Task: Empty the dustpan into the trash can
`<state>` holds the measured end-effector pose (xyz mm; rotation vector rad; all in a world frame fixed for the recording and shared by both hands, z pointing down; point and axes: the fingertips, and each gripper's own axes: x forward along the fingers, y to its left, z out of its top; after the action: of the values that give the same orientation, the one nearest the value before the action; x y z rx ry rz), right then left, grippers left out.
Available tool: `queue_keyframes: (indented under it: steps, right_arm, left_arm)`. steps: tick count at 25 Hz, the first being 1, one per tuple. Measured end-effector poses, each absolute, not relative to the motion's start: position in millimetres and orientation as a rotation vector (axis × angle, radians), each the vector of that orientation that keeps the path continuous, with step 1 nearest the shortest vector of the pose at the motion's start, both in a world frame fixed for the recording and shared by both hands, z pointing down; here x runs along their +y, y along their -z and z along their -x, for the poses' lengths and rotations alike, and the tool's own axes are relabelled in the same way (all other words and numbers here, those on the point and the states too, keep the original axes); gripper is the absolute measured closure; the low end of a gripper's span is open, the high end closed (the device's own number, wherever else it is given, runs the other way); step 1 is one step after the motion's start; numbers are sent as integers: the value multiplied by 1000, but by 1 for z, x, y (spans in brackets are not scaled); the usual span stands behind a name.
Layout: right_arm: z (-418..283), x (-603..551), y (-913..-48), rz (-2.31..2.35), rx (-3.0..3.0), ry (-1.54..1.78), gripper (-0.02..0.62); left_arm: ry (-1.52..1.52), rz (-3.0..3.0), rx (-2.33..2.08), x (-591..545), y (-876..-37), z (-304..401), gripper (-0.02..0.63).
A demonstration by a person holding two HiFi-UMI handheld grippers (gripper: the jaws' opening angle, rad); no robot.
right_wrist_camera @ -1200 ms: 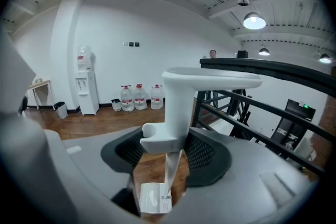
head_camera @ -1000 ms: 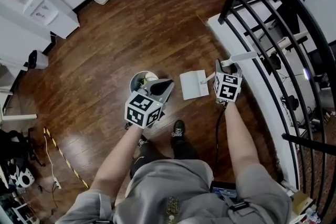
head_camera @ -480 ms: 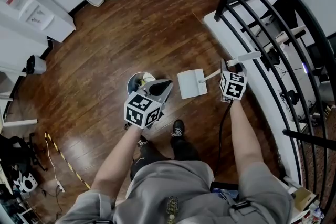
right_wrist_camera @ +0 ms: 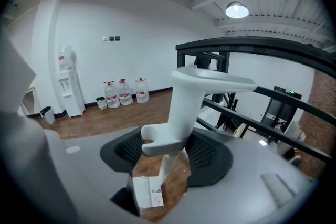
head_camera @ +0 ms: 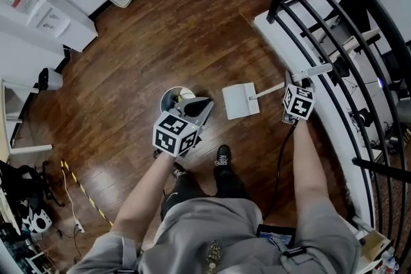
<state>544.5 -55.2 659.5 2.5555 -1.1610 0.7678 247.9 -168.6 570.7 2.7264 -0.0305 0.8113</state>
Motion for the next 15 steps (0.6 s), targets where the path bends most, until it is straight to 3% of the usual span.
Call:
queue_keyframes:
  steps: [4,9,12,15]
  right_arm:
    - [-553,-49,-659,-2567,-1158,-762,355]
    - [-552,-42,-662,-2605,-1124,-808,288]
    - [-529,-29,-669,-2583,-1108,-867,290]
    - [-498,-24,-662,-2545,-1145,-863,330]
  left_arm:
    - [-827,-2721,-29,-165,-574,-244,601]
    - [-818,-2720,-49,-169,-576,-239,601]
    - [-784,-2733,-56,-171,-569,-236,601]
    - [-728,-2754,-53,-174,-556,-233,601]
